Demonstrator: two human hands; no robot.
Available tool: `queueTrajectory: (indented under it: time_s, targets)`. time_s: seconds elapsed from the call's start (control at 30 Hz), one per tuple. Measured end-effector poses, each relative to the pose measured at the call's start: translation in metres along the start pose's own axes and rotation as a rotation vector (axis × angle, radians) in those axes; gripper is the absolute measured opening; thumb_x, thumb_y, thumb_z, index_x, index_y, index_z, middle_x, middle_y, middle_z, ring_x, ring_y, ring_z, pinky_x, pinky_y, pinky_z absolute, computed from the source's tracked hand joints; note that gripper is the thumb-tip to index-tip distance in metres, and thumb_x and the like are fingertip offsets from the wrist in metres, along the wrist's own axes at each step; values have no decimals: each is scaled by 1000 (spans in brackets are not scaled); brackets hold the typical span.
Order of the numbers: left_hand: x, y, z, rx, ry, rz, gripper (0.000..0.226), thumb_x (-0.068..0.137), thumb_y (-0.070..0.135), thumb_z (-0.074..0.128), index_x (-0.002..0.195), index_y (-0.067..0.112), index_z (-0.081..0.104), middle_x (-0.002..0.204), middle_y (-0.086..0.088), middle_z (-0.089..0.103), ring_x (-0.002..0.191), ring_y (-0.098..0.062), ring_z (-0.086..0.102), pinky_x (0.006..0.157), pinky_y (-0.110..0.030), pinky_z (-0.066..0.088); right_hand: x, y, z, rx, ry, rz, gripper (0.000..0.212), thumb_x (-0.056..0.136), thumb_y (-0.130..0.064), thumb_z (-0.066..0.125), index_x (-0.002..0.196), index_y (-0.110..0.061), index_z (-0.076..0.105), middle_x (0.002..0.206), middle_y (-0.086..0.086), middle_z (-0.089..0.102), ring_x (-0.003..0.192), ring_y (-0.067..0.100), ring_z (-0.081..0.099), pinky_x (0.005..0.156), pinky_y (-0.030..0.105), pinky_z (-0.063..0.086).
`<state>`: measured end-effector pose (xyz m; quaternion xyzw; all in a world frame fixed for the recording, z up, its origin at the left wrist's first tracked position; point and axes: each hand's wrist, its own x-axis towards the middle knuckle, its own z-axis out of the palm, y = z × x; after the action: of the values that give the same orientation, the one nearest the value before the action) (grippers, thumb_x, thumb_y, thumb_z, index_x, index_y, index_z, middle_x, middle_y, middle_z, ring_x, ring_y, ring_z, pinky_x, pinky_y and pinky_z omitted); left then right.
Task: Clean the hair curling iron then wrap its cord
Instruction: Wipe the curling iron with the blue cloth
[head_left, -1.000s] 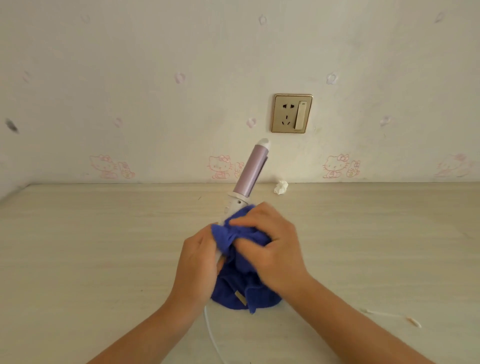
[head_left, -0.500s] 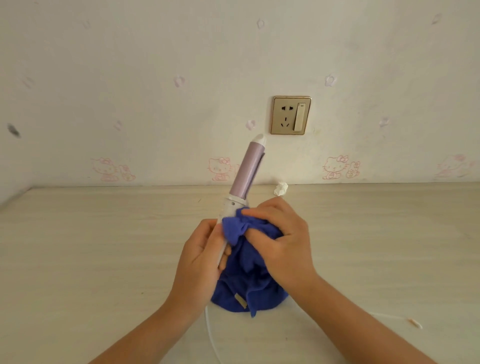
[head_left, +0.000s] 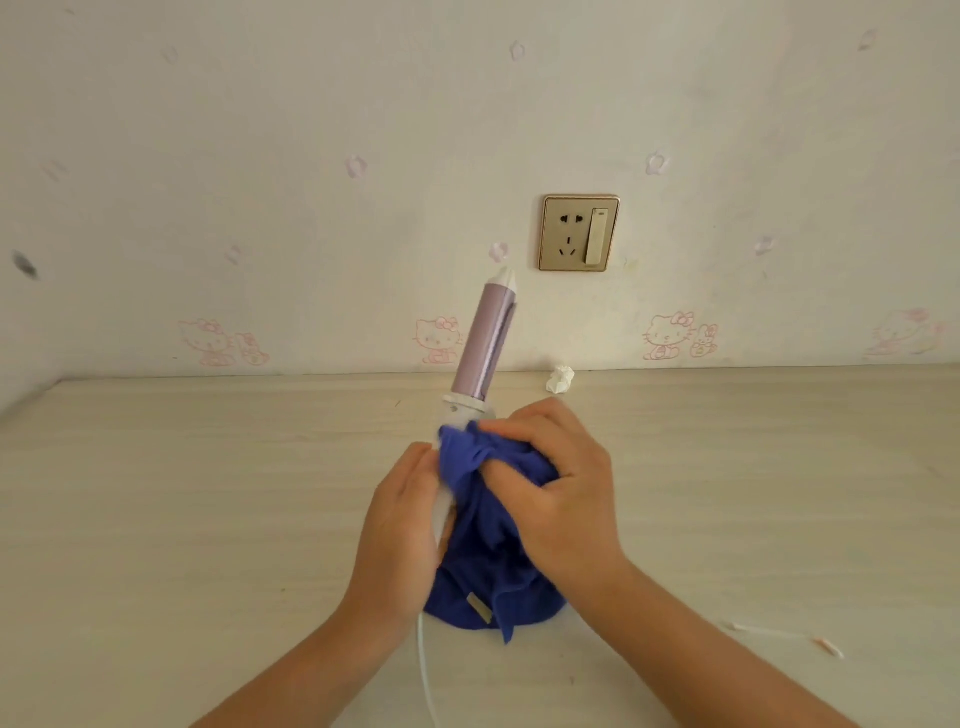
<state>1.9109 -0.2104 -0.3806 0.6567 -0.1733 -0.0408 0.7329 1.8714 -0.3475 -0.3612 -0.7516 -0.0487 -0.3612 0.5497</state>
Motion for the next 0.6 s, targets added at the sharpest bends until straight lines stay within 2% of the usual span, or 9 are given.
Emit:
queueTrajectory:
  time_s: [0.13, 0.2, 0.27, 0.33, 0.4, 0.47, 0.57, 0.6]
  targets:
    - [11, 13, -15, -226, 65, -99, 54, 79, 53, 61, 90, 0, 56, 82, -13, 53, 66, -25, 50, 57, -30, 51, -20, 0, 19, 20, -348, 0, 27, 76, -5, 76, 97, -20, 79, 94, -10, 67, 88, 12, 67, 79, 24, 54]
    - [11, 11, -18, -171, 61, -62, 65, 79, 58, 59, 89, -5, 52, 82, -13, 54, 69, -26, 50, 59, -37, 48, -18, -1, 18, -15, -318, -15, 28, 77, -5, 75, 99, -22, 80, 93, -11, 67, 87, 13, 68, 76, 26, 55]
    - [4, 5, -12, -121, 8, -2, 61, 87, 55, 54, 83, -6, 48, 71, -12, 48, 61, -23, 44, 54, -31, 44, -10, -4, 11, -26, -128, -14, 32, 76, -2, 73, 98, -25, 80, 92, -10, 66, 84, 13, 68, 75, 21, 53]
    - [-5, -3, -4, -47, -16, 3, 45, 91, 52, 51, 76, 10, 47, 68, -3, 45, 59, -15, 41, 50, -23, 39, 2, -4, -1, -35, 71, -18, 31, 78, -2, 75, 96, -27, 79, 90, -9, 66, 83, 12, 67, 74, 15, 50]
    - [-8, -7, 0, 20, -18, -13, 34, 91, 51, 50, 71, 23, 45, 69, 1, 43, 61, -14, 40, 51, -22, 37, 8, -2, -8, -28, 148, -28, 28, 79, -3, 77, 96, -25, 79, 90, -8, 65, 82, 9, 66, 73, 11, 48]
    - [-5, -3, 1, 34, -21, 8, 33, 90, 49, 50, 69, 24, 47, 66, 3, 45, 59, -13, 41, 50, -22, 37, 4, 0, -5, -12, 100, -11, 28, 79, -3, 76, 96, -25, 80, 90, -9, 65, 83, 10, 66, 73, 12, 48]
    - [9, 11, -8, -31, 39, -19, 41, 85, 48, 52, 66, 12, 59, 60, -3, 57, 53, -17, 52, 47, -26, 45, -13, 3, 11, -11, -147, 17, 33, 76, -2, 74, 99, -26, 80, 94, -12, 65, 87, 10, 68, 77, 17, 51]
    - [13, 14, -12, -40, 72, -38, 46, 86, 51, 52, 72, 9, 64, 63, -7, 63, 55, -21, 59, 48, -29, 49, -17, 4, 16, -24, -197, 3, 34, 75, -2, 73, 100, -24, 80, 95, -13, 65, 88, 8, 67, 78, 16, 51]
